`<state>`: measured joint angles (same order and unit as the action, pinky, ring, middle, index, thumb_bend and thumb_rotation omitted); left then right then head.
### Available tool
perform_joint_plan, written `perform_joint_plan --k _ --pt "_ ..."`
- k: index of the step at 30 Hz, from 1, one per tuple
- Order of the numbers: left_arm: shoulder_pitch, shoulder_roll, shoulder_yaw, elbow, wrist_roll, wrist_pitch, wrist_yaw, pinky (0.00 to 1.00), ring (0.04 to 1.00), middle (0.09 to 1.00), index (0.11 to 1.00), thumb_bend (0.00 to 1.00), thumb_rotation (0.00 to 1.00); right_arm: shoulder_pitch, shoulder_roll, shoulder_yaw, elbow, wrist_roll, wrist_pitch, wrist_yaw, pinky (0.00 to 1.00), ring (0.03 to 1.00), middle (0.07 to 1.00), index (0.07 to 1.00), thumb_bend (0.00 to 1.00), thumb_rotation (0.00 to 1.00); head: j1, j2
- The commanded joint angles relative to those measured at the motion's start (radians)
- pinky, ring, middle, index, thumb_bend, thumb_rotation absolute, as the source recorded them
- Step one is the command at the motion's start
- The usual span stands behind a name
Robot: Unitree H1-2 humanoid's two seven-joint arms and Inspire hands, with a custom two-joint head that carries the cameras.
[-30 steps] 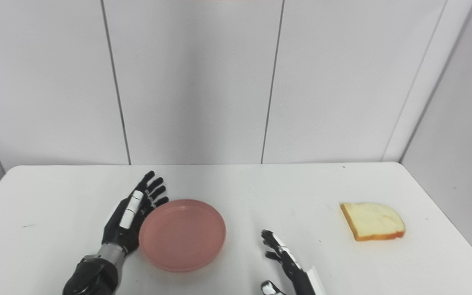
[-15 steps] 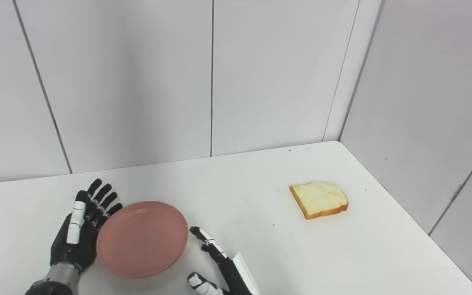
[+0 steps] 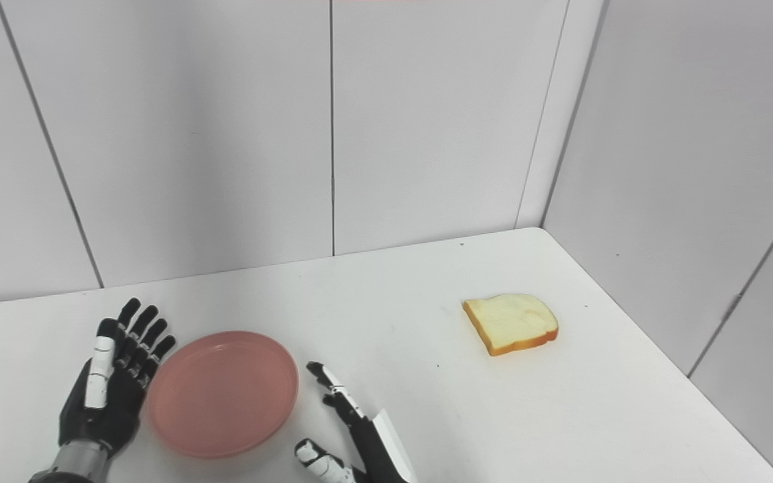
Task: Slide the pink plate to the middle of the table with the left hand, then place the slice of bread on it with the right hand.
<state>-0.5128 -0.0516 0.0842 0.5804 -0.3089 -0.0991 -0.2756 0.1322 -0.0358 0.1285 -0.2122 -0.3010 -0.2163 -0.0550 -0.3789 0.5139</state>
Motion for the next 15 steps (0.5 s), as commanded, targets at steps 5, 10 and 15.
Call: perform_joint_plan --k 5,10,15 --pt "-0.015 0.009 -0.004 0.024 0.039 -0.014 0.033 0.95 0.966 0.959 0.946 0.93 0.72 -0.030 -0.111 -0.102 -0.160 -0.037 0.025 0.030 0.88 0.926 0.924 0.908 0.86 0.94 0.001 -0.014" --pt "-0.016 0.007 -0.007 0.025 0.042 -0.014 0.035 0.95 0.961 0.951 0.941 0.96 0.71 -0.089 -0.258 -0.173 -0.205 -0.053 0.065 0.096 0.86 0.909 0.936 0.921 0.83 0.91 0.001 -0.014" --pt "-0.015 0.003 -0.010 0.037 0.041 -0.024 0.030 0.94 0.957 0.949 0.936 0.96 0.71 -0.155 -0.401 -0.254 -0.180 -0.022 0.103 0.149 0.83 0.894 0.928 0.917 0.86 0.87 -0.002 -0.027"
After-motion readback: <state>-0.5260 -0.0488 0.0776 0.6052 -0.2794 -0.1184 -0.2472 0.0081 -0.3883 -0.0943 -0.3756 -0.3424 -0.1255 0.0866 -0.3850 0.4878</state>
